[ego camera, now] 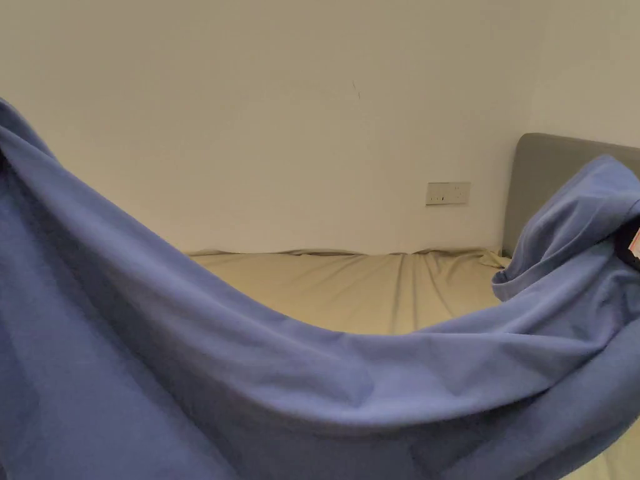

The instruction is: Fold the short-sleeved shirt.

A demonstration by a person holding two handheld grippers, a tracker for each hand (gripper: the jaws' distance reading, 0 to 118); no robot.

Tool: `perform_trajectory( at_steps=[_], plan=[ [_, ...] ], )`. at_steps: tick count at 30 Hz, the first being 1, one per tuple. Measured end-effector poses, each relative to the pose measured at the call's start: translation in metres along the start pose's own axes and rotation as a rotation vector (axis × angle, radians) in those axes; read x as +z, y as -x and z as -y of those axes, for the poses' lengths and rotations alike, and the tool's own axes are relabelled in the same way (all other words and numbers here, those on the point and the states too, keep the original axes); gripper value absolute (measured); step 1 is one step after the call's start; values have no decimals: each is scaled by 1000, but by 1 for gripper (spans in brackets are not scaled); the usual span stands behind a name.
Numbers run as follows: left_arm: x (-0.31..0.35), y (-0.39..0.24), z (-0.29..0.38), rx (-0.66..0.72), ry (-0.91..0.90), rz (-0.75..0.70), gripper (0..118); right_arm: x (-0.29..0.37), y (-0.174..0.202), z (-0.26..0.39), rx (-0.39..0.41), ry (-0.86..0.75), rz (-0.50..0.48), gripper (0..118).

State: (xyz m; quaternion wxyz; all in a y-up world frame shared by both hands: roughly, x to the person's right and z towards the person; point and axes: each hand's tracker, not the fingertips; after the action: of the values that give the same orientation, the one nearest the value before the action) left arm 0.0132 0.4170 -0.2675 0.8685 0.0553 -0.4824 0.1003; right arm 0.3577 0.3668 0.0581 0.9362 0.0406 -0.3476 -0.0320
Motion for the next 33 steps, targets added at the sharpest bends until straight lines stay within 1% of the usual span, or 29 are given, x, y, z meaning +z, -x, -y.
perform_trajectory(
  at_steps=[5,8,12,14,15,19,22,26,28,30,33],
  plan=[
    [-33,1,-24,-76,-8,-23,2,-23,-2,-36,26,-31,-14,14],
    [-68,14,-38,-89,0,-24,2,-55,-3,-57,45,-44,-8,14],
    [-127,37,-57,-79,14,-25,2,-114,-3,-87,50,-48,-9,14],
    [-160,46,-63,-99,31,-64,2,-150,-3,-100,56,-40,2,14],
    [-176,50,-64,-113,35,-82,2,-165,4,-105,59,-37,6,14],
    [-238,73,-57,-112,49,-137,2,-238,7,-108,50,-13,6,14],
    [-278,89,-34,-97,72,-172,2,-287,7,-90,50,48,12,14],
    [-325,108,25,-88,145,-213,2,-348,2,-38,30,123,8,14],
    [-347,118,66,-86,203,-224,2,-376,-3,0,35,175,20,14],
    [-363,128,111,-73,262,-236,2,-399,-7,42,58,234,30,14],
    [-378,145,190,-5,344,-233,2,-426,-15,118,69,331,48,14]
  ],
)
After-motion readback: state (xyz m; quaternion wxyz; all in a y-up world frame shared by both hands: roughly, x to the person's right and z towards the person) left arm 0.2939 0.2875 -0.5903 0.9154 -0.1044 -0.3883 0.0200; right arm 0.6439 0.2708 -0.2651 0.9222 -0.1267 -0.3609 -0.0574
